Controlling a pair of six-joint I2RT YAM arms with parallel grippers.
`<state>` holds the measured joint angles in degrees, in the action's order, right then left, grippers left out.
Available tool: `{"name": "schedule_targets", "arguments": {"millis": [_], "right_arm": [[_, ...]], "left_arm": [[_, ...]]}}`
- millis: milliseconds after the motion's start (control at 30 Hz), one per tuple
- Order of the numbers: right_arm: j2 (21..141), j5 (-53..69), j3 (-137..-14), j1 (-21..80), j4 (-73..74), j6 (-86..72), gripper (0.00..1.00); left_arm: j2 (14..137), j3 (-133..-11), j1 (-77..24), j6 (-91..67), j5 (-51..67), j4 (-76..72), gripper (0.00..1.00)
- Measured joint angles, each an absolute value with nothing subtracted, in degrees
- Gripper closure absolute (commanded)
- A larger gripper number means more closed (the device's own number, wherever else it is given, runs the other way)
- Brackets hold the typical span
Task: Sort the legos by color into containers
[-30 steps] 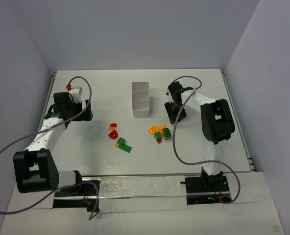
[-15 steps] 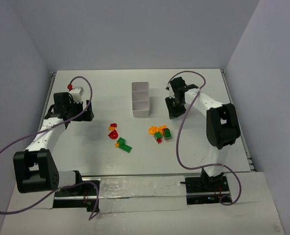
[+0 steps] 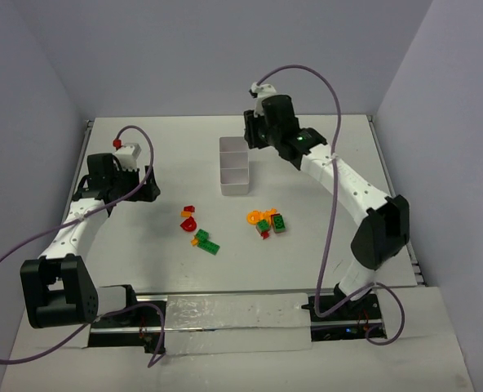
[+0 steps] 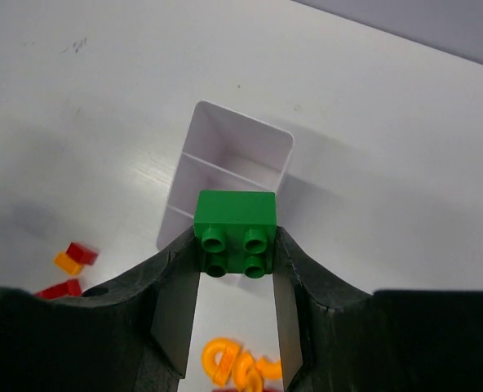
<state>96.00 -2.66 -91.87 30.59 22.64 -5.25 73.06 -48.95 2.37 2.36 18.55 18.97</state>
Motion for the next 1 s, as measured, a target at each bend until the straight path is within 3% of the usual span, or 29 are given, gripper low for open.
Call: {"name": "schedule_targets", "arguments": {"millis": [400,733,867,1000], "right_arm": [[112.8,-12.4,-100.6,35.4,20.6,-4.4,0.93],[117.2,-14.4,-105.5,35.4,21.4,-4.6,0.86],[119.3,-14.9,-107.2,35.4,21.8,-4.8,0.72],[120.7,-15.3,-107.8,35.4,22.1,-4.9,0.71]], "left_arm": [[72.8,-48.9,2.4,2.2,17.9,19.0,0.01],[73.1,-49.0,2.4,2.2,17.5,19.0,0.01],[73.2,-49.0,2.4,2.2,17.2,19.0,0.01],[73.2,-49.0,2.4,2.2,17.0,19.0,0.01]]}}
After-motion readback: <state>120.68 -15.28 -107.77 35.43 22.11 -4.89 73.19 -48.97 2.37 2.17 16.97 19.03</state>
